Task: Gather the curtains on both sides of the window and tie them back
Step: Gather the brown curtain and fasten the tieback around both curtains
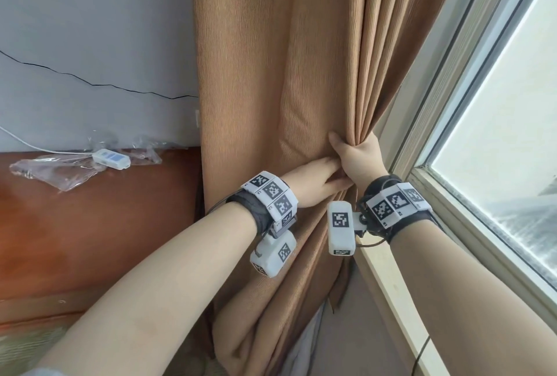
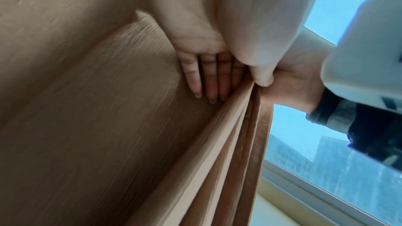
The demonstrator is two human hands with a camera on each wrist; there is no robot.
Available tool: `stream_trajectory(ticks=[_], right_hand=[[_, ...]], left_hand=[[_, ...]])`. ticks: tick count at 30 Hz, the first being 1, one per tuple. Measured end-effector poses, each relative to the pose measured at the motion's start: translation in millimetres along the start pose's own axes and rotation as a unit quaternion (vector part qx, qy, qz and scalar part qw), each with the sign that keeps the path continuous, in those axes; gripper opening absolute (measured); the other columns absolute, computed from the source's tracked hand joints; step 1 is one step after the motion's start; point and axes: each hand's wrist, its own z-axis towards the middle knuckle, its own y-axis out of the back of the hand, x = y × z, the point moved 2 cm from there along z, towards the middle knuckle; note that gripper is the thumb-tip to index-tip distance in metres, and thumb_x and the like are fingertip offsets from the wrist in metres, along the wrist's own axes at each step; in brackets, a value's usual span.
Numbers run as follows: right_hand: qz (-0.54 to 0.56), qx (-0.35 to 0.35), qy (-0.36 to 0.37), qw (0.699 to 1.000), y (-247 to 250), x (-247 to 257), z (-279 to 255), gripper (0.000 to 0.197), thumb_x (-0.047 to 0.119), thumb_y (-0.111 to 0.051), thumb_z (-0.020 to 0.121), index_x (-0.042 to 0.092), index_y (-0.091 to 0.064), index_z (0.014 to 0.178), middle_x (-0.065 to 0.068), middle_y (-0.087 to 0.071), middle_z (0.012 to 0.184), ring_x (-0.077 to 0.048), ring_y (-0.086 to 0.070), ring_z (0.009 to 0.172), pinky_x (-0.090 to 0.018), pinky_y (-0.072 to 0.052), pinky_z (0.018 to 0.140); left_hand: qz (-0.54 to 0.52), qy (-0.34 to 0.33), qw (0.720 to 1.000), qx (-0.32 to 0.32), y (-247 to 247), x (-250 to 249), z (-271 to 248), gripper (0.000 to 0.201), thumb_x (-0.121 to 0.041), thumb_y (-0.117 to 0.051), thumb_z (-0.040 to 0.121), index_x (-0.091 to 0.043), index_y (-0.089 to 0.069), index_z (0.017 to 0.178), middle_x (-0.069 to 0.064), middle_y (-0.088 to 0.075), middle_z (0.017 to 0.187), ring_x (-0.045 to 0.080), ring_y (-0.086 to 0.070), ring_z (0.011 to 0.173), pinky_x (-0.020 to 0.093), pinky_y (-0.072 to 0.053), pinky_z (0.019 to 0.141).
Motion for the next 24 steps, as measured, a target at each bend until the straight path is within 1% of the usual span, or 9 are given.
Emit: stream_trajectory(ticks=[3,7,10,12,14,15,18,21,24], right_hand=[[-0.001,-0.016,0.001,1.000,0,-2,3,0.043,0.018,-0.064,0.085,0.006,-0.052,0.124,-0.009,-0.062,0.119,-0.023,-0.057,0.111,-0.040,-0.045,0.101],[0.012,-0.028,-0.004,1.000,0,-1,6,0.038,0.015,-0.064,0.085,0.007,-0.054,0.121,-0.004,-0.061,0.110,-0.020,-0.057,0.106,-0.040,-0.046,0.098],[0.035,-0.029,-0.023,0.999,1,-2,8,0.040,0.015,-0.065,0.085,0.007,-0.053,0.122,-0.001,-0.059,0.107,-0.019,-0.057,0.104,-0.039,-0.047,0.097],[0.053,-0.033,-0.035,0.997,2,-4,10,0.043,0.014,-0.066,0.085,0.007,-0.052,0.124,-0.002,-0.058,0.108,-0.019,-0.056,0.104,-0.038,-0.046,0.098],[0.065,-0.039,-0.041,0.996,3,-5,11,0.044,0.014,-0.068,0.084,0.007,-0.053,0.124,-0.002,-0.059,0.108,-0.020,-0.057,0.105,-0.040,-0.047,0.098],[0.070,-0.040,-0.045,0.996,4,-5,12,0.044,0.014,-0.068,0.083,0.008,-0.053,0.124,-0.002,-0.059,0.109,-0.021,-0.057,0.106,-0.041,-0.047,0.099],[0.081,-0.043,-0.056,0.994,4,-6,13,0.046,0.014,-0.069,0.083,0.007,-0.052,0.125,-0.003,-0.059,0.110,-0.023,-0.057,0.106,-0.042,-0.047,0.098],[0.095,-0.046,-0.060,0.993,3,-6,14,0.046,0.012,-0.069,0.082,0.007,-0.053,0.125,-0.004,-0.060,0.109,-0.023,-0.058,0.105,-0.042,-0.048,0.097],[0.107,-0.048,-0.062,0.991,3,-5,14,0.046,0.012,-0.070,0.082,0.007,-0.053,0.124,-0.003,-0.060,0.106,-0.023,-0.059,0.103,-0.041,-0.048,0.096]], left_hand=[[-0.015,0.016,1.000,-0.005,4,14,-2,0.038,-0.042,-0.050,0.093,-0.007,-0.057,0.104,0.010,-0.061,0.104,0.024,-0.057,0.096,0.041,-0.045,0.090],[-0.141,0.054,0.986,-0.076,23,37,-10,0.025,-0.039,-0.064,0.085,-0.016,-0.062,0.096,0.006,-0.067,0.094,0.016,-0.062,0.086,0.030,-0.050,0.081],[-0.193,0.077,0.961,-0.183,45,58,-13,0.010,-0.026,-0.061,0.089,-0.017,-0.059,0.085,0.005,-0.067,0.077,0.017,-0.063,0.069,0.029,-0.049,0.065],[-0.179,0.098,0.939,-0.278,60,74,-14,0.010,-0.020,-0.056,0.091,-0.021,-0.054,0.081,0.000,-0.062,0.075,0.019,-0.062,0.068,0.032,-0.049,0.067],[-0.152,0.127,0.911,-0.363,75,90,-15,0.005,-0.020,-0.056,0.091,-0.020,-0.052,0.088,-0.003,-0.057,0.085,0.019,-0.059,0.078,0.035,-0.051,0.077],[-0.131,0.148,0.896,-0.398,83,101,-15,0.008,-0.021,-0.058,0.090,-0.018,-0.051,0.093,-0.003,-0.054,0.093,0.019,-0.057,0.085,0.036,-0.049,0.083],[-0.120,0.207,0.848,-0.473,102,131,-14,0.036,-0.027,-0.066,0.084,-0.009,-0.049,0.110,0.006,-0.044,0.117,0.027,-0.053,0.106,0.041,-0.045,0.095],[-0.140,0.271,0.818,-0.488,116,145,-14,0.066,-0.036,-0.070,0.079,-0.007,-0.039,0.130,0.011,-0.034,0.138,0.030,-0.043,0.123,0.037,-0.038,0.102],[-0.177,0.304,0.814,-0.463,128,156,-13,0.090,-0.043,-0.069,0.079,-0.010,-0.019,0.146,0.010,-0.024,0.152,0.029,-0.030,0.137,0.043,-0.028,0.112]])
